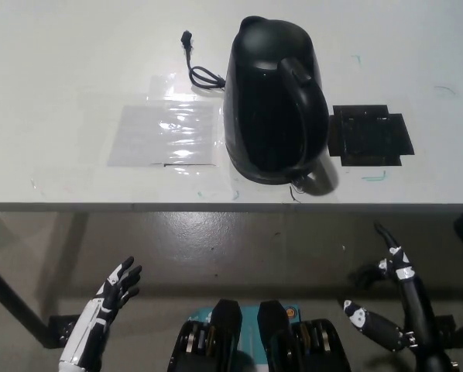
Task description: A kettle is kept at the center of the table close to the robot and the robot uses its right index finger to press downwards on the transparent start boiling button
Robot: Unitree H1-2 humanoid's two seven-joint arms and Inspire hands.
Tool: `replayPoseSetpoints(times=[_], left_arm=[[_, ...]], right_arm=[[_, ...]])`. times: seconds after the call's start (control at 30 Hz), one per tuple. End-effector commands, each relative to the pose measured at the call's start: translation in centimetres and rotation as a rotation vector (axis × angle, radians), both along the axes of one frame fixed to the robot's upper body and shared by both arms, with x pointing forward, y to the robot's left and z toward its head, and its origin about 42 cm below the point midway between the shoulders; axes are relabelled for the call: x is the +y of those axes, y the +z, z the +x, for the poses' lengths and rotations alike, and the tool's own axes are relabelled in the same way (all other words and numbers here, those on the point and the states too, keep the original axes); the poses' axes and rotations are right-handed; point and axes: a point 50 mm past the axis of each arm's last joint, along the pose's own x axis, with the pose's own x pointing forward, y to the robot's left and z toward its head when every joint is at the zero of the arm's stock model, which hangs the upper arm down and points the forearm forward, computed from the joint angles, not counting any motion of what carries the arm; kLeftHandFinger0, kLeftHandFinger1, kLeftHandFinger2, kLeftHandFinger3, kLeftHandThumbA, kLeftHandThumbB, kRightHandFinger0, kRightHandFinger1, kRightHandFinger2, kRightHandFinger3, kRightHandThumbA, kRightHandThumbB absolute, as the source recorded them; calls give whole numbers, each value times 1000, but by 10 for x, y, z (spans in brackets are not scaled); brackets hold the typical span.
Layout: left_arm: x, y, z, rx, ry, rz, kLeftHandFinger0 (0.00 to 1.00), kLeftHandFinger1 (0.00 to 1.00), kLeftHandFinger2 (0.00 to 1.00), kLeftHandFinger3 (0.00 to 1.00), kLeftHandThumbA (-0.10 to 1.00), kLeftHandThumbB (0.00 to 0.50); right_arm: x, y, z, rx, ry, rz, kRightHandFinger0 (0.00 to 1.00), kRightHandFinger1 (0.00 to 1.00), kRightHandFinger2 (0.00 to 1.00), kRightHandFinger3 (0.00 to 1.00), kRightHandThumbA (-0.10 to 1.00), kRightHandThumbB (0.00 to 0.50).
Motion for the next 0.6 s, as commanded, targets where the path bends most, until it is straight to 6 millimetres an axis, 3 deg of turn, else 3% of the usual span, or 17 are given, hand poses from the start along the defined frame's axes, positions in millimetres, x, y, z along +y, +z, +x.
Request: replayPoseSetpoints(times=[0.0,0.07,0.33,0.57], left_arm=[[2,25,2,-162,-79,13,1000,1000,1000,1000,1000,394],[2,25,2,-163,-81,9,1000,1000,1000,1000,1000,396],[3,28,2,-170,-84,21,1000,1000,1000,1000,1000,404],[3,27,2,-172,-85,18,1000,1000,1000,1000,1000,419]], right_arm=[[18,60,9,-287,-127,-323,0,59,231,1000,865,232],[20,64,12,-274,-123,-347,3,94,283,1000,889,245],[36,66,35,-233,-77,-400,0,9,225,1000,994,246],[49,66,48,-180,-66,-442,0,0,173,1000,1000,258]])
